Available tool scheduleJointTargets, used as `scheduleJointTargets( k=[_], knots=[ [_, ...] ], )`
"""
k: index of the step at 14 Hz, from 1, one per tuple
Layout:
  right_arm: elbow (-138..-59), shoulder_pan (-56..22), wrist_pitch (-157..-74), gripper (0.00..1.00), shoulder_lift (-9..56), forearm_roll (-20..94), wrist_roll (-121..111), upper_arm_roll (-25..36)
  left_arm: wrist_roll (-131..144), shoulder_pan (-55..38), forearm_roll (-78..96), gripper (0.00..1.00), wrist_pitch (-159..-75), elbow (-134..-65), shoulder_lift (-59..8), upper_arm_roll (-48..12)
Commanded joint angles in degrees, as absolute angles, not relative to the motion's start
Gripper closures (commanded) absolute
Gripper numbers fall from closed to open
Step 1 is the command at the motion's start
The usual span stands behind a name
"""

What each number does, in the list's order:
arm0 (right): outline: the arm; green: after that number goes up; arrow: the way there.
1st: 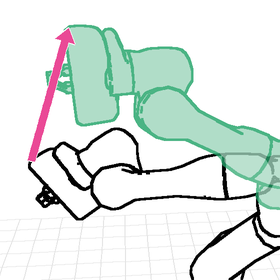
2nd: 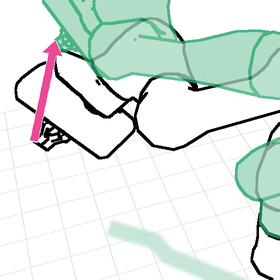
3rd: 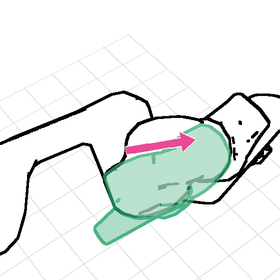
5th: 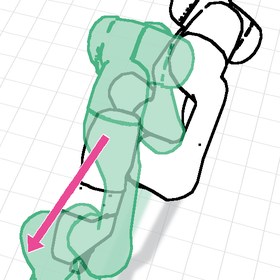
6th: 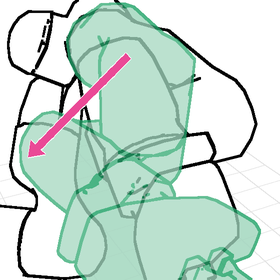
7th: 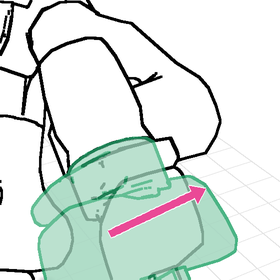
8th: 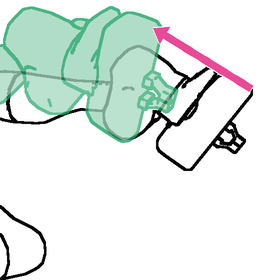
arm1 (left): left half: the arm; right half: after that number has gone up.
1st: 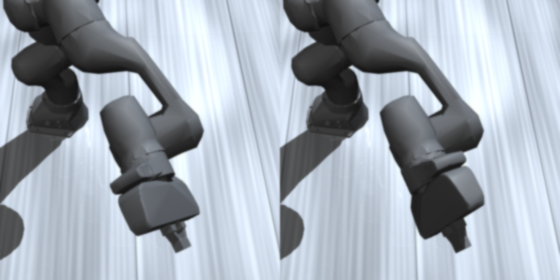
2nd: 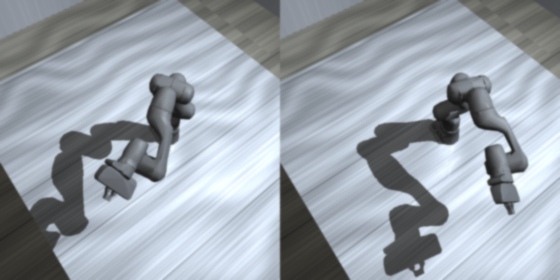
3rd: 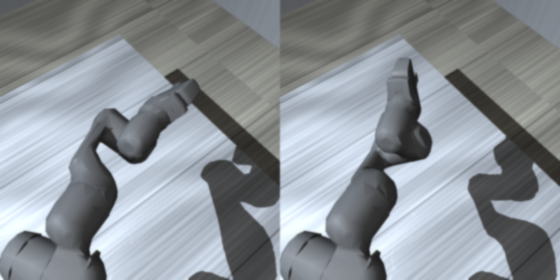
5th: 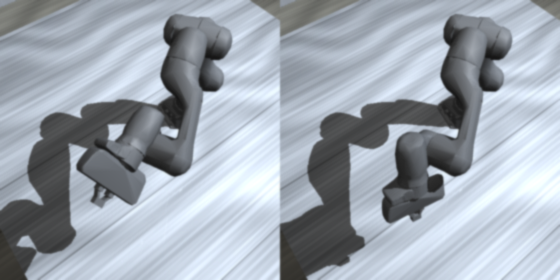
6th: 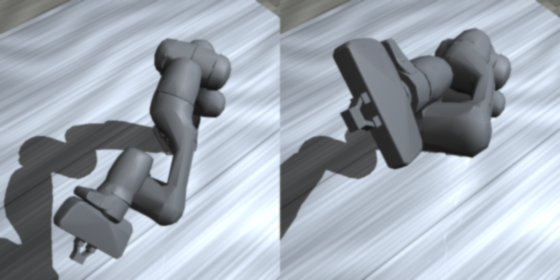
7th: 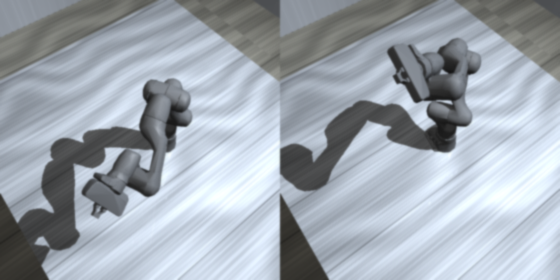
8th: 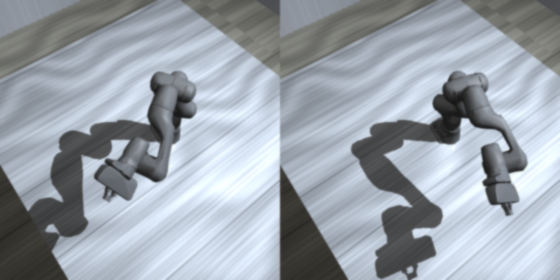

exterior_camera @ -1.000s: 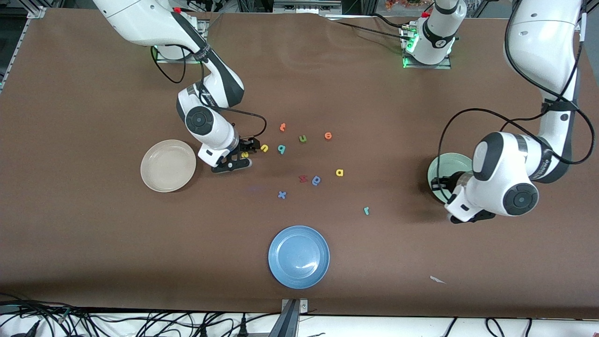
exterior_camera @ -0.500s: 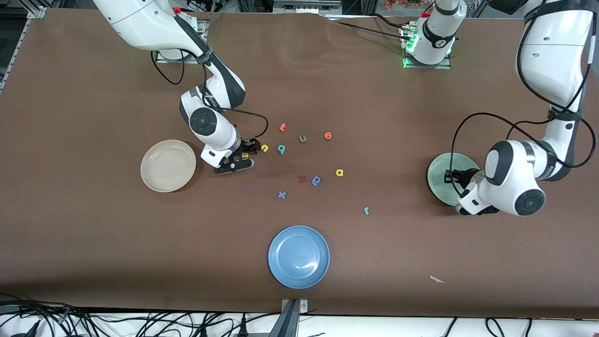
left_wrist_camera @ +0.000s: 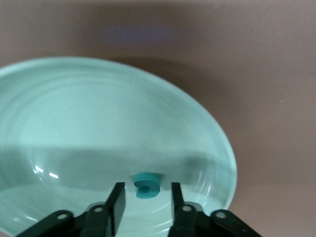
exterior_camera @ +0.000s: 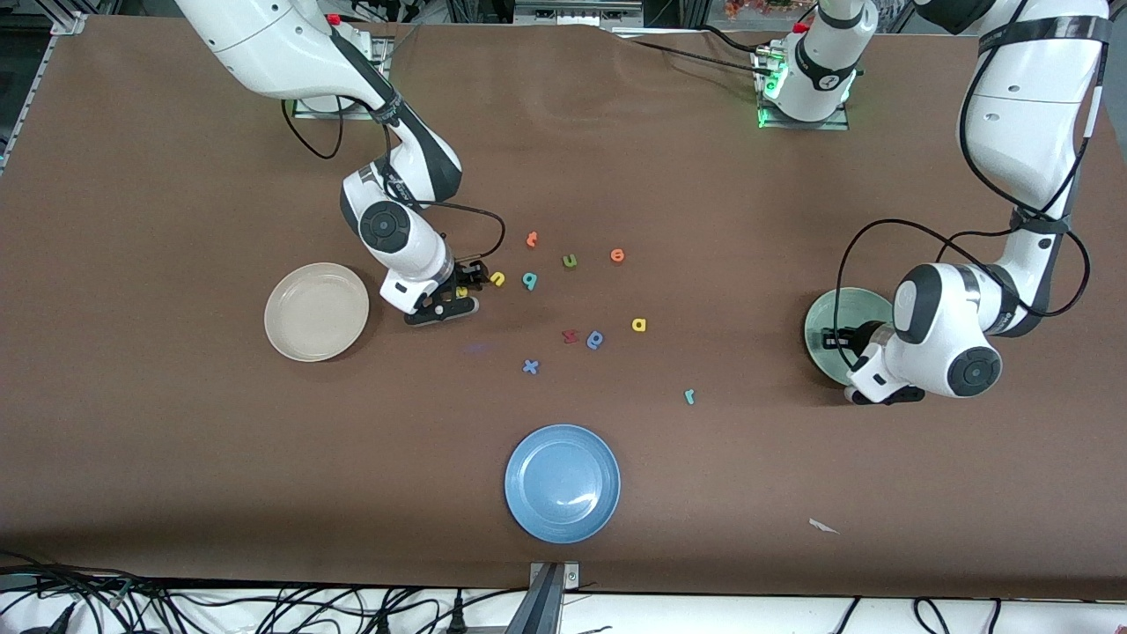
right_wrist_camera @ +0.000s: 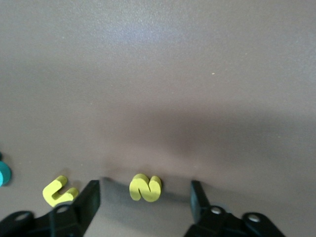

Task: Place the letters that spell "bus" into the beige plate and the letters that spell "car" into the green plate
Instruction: 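Grasp the yellow 2 with the right gripper while the left grasps the j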

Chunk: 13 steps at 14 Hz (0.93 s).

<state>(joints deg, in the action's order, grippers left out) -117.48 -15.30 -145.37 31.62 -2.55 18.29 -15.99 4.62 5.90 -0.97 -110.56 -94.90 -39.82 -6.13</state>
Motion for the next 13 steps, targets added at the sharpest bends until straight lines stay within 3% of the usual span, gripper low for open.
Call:
scheduleJointTargets(
  k=[1,6,13],
  knots=[
    [-118.48,-15.56,-146.6,0.3,31.38,-3.96,19.69,-16.0,4.92,5.45,-1.23,0.0,-110.21,-92.83,-36.66,-6.85],
    [-118.39,-15.47,-146.69,0.39,31.64,-4.83,19.69,-16.0,16.23,0.37,9.75,0.0,-111.79,-86.41,-38.4,-8.79],
    [-118.39,-15.47,-146.78,0.5,31.73,-5.98,19.69,-16.0,34.61,-8.61,9.93,0.0,-131.54,-83.76,-44.82,-8.79]
  ],
)
